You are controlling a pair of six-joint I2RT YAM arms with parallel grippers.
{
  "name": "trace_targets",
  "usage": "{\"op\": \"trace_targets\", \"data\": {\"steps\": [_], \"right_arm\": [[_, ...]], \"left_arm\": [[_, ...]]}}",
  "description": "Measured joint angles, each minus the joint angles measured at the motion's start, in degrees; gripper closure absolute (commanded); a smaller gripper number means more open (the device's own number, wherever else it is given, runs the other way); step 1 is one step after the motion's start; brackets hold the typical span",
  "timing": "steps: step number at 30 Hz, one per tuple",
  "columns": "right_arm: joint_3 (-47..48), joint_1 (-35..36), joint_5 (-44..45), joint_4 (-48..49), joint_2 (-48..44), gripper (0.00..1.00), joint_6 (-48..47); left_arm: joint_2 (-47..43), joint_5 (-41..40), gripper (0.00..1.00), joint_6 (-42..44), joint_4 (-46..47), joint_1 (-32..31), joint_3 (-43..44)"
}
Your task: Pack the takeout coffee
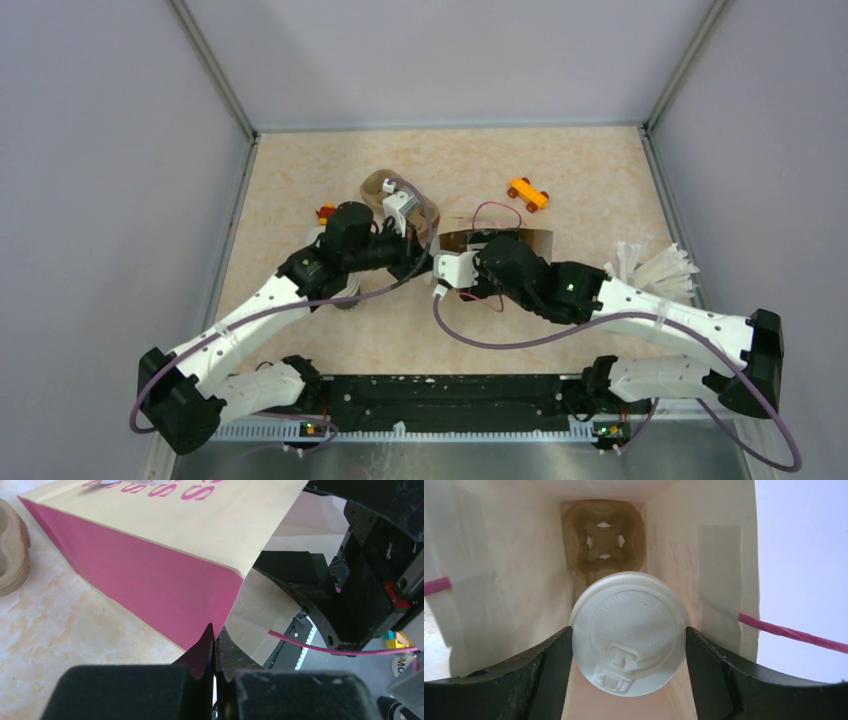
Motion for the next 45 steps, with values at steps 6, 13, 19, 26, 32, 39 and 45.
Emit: {"op": "trace_targets", "data": {"steps": [6, 13, 19, 26, 32, 39, 45], "right_arm": [[-1.51, -1.77, -1.86, 1.33, -0.20, 0.49, -2.93], [-3.02, -2.40, -3.56, 1.07, -0.20, 0.48, -6.08], [-2.99, -2.43, -4.98, 0.76, -0.20, 0.48, -9.11], [0.15, -5.18, -7.89, -1.03, 0.94, 0.48, -10.86], [0.79, -7.23, -11.15, -2.32, 0.92, 0.48, -10.58], [1.33, -8.68, -13.99, -2.84, 0.76, 0.48, -8.61], [-0.09, -11.37, -15.21, -1.42, -0.72, 0.49, -7.08]], "left_arm": [[-0.87, 1.16, 1.00, 0.07, 1.33, 0.00, -1.46], [-1.14, 1.92, 1.00, 0.07, 2.27, 0.02, -2.27], [-1.38, 1.92, 1.00, 0.22, 2.27, 0.00, -2.27], [-1.75, 1.92, 1.00, 1.16, 2.25, 0.00, -2.27], [-1.79, 1.88, 1.00, 1.44, 2.27, 0.00, -2.36], [-2.16, 1.31, 1.00, 1.86, 2.58, 0.00, -2.73], [-2.16, 1.33, 1.00, 2.73, 2.82, 0.00, -2.73]]}}
